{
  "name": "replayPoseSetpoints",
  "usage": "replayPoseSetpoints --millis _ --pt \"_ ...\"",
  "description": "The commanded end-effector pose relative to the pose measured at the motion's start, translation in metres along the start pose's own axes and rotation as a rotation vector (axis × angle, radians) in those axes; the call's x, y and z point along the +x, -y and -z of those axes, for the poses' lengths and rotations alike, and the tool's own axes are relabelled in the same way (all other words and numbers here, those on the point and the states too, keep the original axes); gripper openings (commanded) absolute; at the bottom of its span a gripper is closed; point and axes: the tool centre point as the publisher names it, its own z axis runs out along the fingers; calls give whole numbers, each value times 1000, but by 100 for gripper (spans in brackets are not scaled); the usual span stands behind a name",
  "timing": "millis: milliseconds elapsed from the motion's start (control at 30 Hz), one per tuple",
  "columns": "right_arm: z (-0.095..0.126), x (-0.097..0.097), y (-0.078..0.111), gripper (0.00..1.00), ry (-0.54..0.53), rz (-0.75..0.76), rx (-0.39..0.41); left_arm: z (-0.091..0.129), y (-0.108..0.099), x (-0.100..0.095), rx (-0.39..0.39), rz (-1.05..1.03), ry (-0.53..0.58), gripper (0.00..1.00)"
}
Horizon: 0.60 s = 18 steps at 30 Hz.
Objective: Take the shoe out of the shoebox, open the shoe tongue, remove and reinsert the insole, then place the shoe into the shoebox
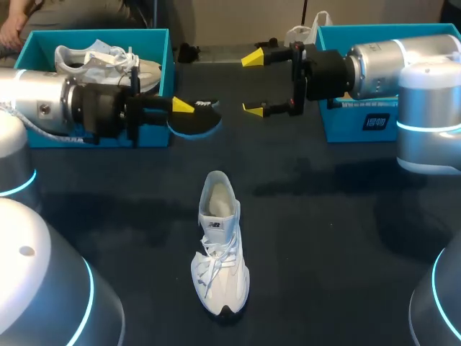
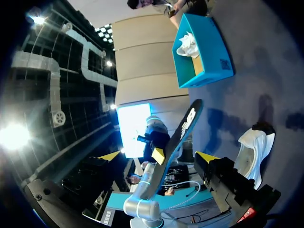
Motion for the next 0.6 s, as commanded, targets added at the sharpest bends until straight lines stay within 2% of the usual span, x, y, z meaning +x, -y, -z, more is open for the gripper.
replayPoseSetpoints --millis 33,167,233,267,300,400,467,500,600 --pt "-1 1 1 100 5 -1 -3 0 -9 -4 38 -2 -9 0" --pt "-1 1 1 100 5 -1 -3 0 -9 -4 38 -2 -9 0" --pt "-1 1 1 100 5 -1 -3 1 -6 -6 58 65 -26 0" --pt "-1 1 1 100 5 -1 -3 3 -8 -9 33 141 -12 0" --pt "-1 1 1 100 5 -1 -3 5 -10 -12 48 224 -11 0" --pt "-1 1 1 100 5 -1 -3 10 -16 -16 28 453 2 0" --pt "-1 1 1 100 5 -1 -3 12 -17 -14 51 650 -9 0" --pt "-1 1 1 100 5 -1 -3 13 -16 -13 72 703 -29 0" --pt "-1 1 1 100 5 -1 -3 16 -12 -11 49 673 -27 0"
